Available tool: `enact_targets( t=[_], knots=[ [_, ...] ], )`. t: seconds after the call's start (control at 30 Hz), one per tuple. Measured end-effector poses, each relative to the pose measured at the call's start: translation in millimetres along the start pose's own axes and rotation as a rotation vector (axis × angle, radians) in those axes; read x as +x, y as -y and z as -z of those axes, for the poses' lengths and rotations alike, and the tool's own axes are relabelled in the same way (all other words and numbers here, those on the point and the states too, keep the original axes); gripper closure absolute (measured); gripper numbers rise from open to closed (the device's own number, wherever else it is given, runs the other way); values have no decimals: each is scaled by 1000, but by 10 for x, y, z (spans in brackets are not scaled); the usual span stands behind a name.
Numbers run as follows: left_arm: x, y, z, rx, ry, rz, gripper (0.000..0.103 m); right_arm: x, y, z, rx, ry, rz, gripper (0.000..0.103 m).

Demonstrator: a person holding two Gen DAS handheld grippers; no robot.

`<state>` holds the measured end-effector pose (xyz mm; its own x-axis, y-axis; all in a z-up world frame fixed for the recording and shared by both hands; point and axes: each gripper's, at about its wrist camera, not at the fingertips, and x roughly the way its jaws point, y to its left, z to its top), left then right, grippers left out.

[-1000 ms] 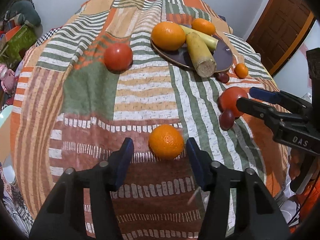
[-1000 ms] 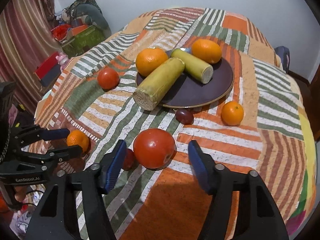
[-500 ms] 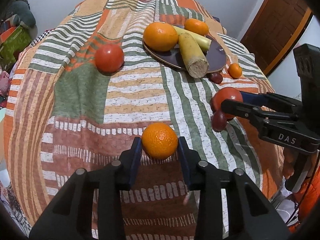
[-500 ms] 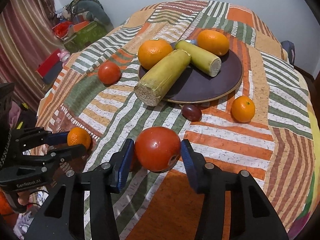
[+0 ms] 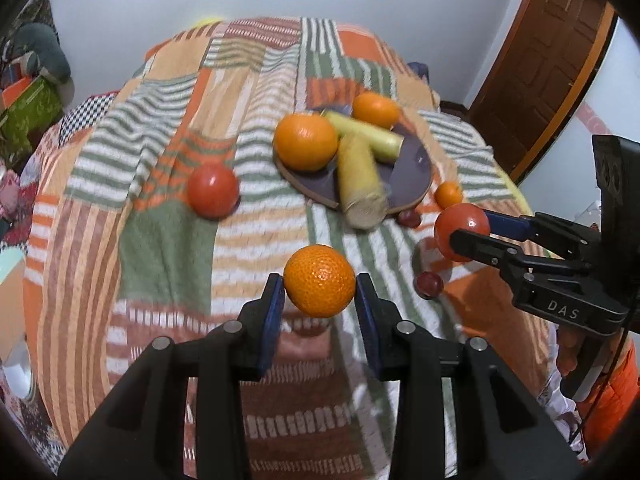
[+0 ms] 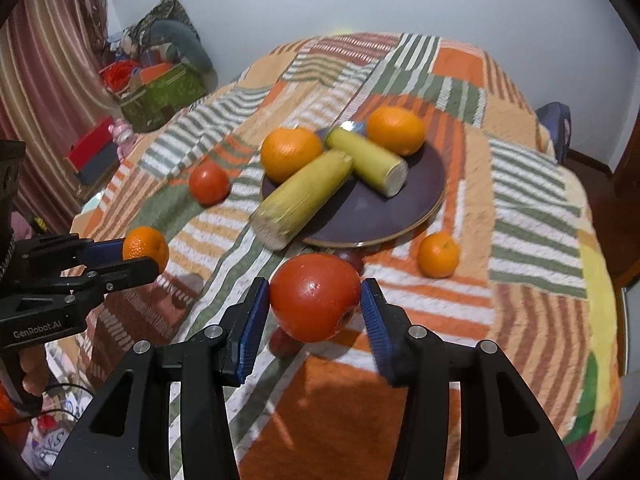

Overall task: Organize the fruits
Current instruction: 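Place the tangerine on the purple plate with the left gripper while the right gripper places the tomato there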

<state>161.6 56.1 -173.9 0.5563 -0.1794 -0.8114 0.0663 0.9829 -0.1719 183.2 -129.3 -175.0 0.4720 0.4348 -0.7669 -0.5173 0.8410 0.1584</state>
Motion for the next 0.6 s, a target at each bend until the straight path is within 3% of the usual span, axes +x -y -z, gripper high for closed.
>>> enact_targets(
  t=[0.6],
  knots=[
    [153,433,-646,78,61,52,67,-146,408,-322,33,90,59,59]
  ],
)
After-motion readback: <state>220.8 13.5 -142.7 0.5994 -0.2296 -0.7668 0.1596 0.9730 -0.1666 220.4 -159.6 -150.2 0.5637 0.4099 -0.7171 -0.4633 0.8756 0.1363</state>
